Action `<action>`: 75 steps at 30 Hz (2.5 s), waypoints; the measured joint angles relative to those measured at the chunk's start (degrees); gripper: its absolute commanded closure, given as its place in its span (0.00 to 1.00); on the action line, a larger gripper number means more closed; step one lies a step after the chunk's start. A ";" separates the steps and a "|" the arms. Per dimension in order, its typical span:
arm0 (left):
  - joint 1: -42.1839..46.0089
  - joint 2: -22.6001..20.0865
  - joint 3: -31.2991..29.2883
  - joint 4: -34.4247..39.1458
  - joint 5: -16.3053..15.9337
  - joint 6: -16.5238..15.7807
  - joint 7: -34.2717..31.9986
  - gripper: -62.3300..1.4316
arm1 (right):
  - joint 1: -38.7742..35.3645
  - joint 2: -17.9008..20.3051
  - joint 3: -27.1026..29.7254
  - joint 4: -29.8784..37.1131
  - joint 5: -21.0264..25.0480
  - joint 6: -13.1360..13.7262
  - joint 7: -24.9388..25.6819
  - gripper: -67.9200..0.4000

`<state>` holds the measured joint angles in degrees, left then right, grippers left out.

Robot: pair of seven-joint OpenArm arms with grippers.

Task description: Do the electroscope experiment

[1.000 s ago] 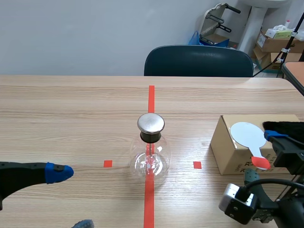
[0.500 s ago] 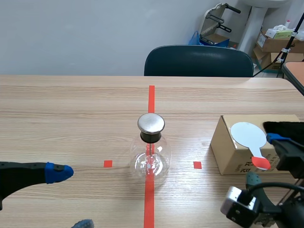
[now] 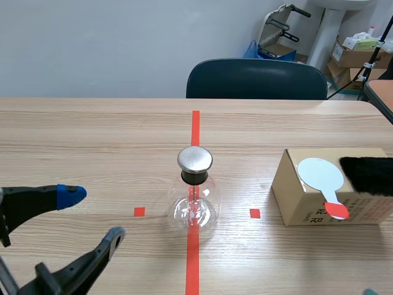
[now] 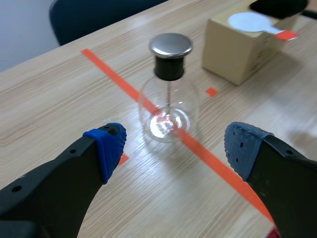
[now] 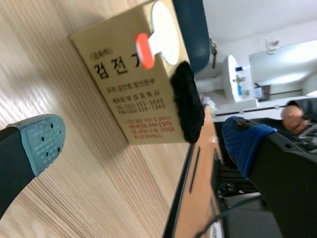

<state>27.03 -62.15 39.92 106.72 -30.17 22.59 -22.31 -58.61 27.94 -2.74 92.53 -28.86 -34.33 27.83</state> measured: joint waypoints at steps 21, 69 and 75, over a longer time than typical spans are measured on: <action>29.05 27.65 -37.77 2.21 8.68 0.61 0.20 0.29 | 15.21 14.88 5.99 25.16 45.59 49.77 -12.17 0.00; 32.63 38.18 -38.56 13.70 18.40 -1.22 25.51 0.29 | 10.32 -2.86 20.79 26.18 37.83 61.40 -12.68 0.00; 32.63 38.18 -38.51 13.84 18.60 2.36 23.02 0.29 | 10.32 -2.86 20.79 26.18 37.83 61.40 -12.68 0.00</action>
<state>59.66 -23.97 1.41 120.55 -11.57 24.95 0.71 -48.29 25.08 18.04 118.72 8.97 27.07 15.16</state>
